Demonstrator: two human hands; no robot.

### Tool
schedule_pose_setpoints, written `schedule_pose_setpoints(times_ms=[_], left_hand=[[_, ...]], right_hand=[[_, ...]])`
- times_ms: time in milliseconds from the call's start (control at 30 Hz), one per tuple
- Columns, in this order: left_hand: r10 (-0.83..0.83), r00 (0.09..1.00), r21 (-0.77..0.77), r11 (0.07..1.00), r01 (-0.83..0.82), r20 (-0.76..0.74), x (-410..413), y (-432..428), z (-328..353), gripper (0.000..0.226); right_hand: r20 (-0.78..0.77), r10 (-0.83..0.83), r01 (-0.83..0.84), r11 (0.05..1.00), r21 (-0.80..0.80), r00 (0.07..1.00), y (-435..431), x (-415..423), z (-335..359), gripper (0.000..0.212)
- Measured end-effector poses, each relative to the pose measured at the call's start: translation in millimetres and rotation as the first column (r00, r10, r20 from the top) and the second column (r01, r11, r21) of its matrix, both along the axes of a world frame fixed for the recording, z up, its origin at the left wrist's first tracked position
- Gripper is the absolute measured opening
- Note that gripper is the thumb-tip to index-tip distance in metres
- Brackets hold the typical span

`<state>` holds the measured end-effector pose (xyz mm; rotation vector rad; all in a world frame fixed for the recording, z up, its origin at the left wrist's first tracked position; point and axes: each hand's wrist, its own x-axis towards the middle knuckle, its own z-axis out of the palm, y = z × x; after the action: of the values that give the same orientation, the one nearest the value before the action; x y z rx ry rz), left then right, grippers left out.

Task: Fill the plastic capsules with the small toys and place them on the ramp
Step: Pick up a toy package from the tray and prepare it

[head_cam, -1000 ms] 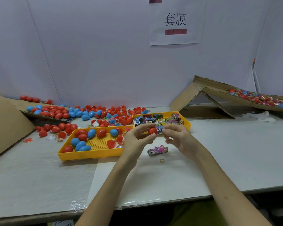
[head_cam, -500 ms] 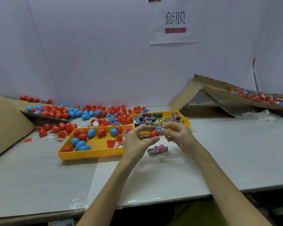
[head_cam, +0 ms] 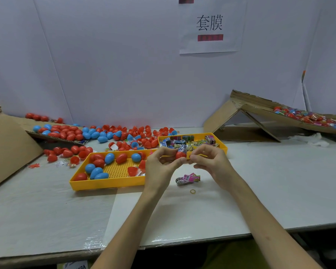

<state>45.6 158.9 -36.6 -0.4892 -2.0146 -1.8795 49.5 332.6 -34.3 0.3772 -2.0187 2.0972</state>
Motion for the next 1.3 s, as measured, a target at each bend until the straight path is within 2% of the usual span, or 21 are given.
schedule_pose_setpoints(times_ms=[100, 233, 400, 533, 667, 800, 967, 1067, 1300], left_hand=[[0.009, 1.000, 0.007, 1.000, -0.009, 0.010, -0.5, -0.7, -0.5, 0.024], [0.003, 0.997, 0.038, 0.999, -0.006, 0.074, -2.1, -2.9, -0.9, 0.030], [-0.009, 0.993, 0.056, 0.998, 0.002, 0.121, -3.5, -4.5, -3.4, 0.020], [-0.095, 0.975, 0.188, 0.981, 0.057, 0.200, -4.0, -5.0, -4.1, 0.019], [-0.195, 0.944, 0.282, 0.952, 0.118, 0.264, -4.0, -4.2, -3.4, 0.029], [-0.246, 0.926, 0.314, 0.937, 0.152, 0.287, -3.7, -4.8, -2.6, 0.033], [-0.363, 0.878, 0.396, 0.890, 0.228, 0.311, -2.6, -4.4, 0.4, 0.039], [-0.434, 0.843, 0.424, 0.860, 0.284, 0.316, -1.6, -5.0, 1.0, 0.037], [-0.449, 0.828, 0.391, 0.866, 0.310, 0.337, -0.1, -5.3, 0.4, 0.035]], right_hand=[[-0.096, -0.061, 0.068, 0.995, 0.068, 0.993, -6.8, -0.5, -1.7, 0.023], [-0.278, -0.192, 0.251, 0.949, 0.192, 0.941, -22.2, 2.2, -9.4, 0.027], [-0.589, -0.256, 0.483, 0.834, 0.266, 0.766, -27.3, 3.1, -15.0, 0.031], [-0.716, -0.249, 0.587, 0.763, 0.270, 0.653, -30.1, 4.0, -15.5, 0.040], [-0.779, -0.268, 0.681, 0.685, 0.259, 0.566, -32.5, 3.9, -19.0, 0.036], [-0.815, -0.232, 0.698, 0.666, 0.264, 0.530, -33.6, 6.4, -20.2, 0.031], [-0.788, -0.301, 0.711, 0.663, 0.232, 0.538, -35.9, 7.5, -17.3, 0.040], [-0.785, -0.322, 0.727, 0.649, 0.224, 0.529, -35.6, 6.6, -17.2, 0.036], [-0.813, -0.276, 0.728, 0.641, 0.243, 0.514, -33.4, 7.3, -18.8, 0.032]])
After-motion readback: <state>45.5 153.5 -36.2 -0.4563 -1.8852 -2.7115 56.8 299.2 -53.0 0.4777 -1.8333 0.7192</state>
